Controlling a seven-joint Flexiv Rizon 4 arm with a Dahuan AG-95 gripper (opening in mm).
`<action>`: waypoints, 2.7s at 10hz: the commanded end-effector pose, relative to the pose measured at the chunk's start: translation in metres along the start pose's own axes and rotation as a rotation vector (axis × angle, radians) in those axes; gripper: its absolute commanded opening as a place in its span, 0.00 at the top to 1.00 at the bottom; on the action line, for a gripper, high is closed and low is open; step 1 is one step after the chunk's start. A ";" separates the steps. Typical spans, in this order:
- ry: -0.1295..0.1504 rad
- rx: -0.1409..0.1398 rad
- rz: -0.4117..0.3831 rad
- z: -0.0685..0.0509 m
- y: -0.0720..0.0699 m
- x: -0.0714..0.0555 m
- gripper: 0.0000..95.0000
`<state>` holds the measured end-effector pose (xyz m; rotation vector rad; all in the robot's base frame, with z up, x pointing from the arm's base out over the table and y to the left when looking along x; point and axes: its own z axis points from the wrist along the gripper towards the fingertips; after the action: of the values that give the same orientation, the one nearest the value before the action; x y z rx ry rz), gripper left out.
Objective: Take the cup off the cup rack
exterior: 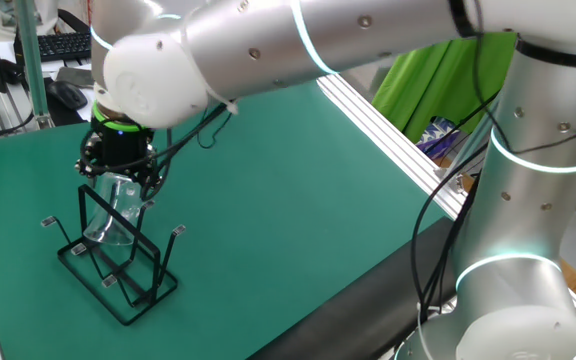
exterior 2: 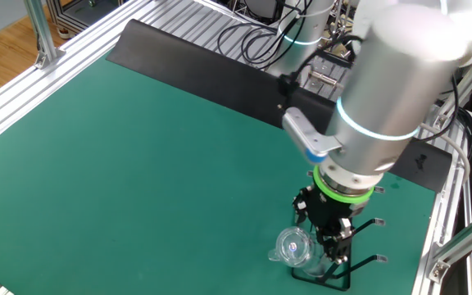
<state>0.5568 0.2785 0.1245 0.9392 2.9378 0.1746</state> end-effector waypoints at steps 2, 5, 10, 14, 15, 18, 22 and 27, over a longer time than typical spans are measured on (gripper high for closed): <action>-0.029 -0.008 0.025 0.000 -0.002 0.001 0.20; -0.102 -0.029 0.014 0.000 -0.002 0.001 0.20; -0.175 -0.040 -0.021 0.000 -0.001 -0.001 0.20; -0.230 -0.066 0.003 0.004 0.002 -0.006 0.00; -0.237 -0.062 0.003 0.005 0.003 -0.008 0.00; -0.265 -0.066 0.002 0.008 0.007 -0.015 0.00; -0.319 -0.067 -0.004 0.015 0.012 -0.019 0.00; -0.313 -0.051 -0.037 0.017 0.013 -0.021 0.20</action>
<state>0.5830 0.2753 0.1102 0.8196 2.6350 0.0892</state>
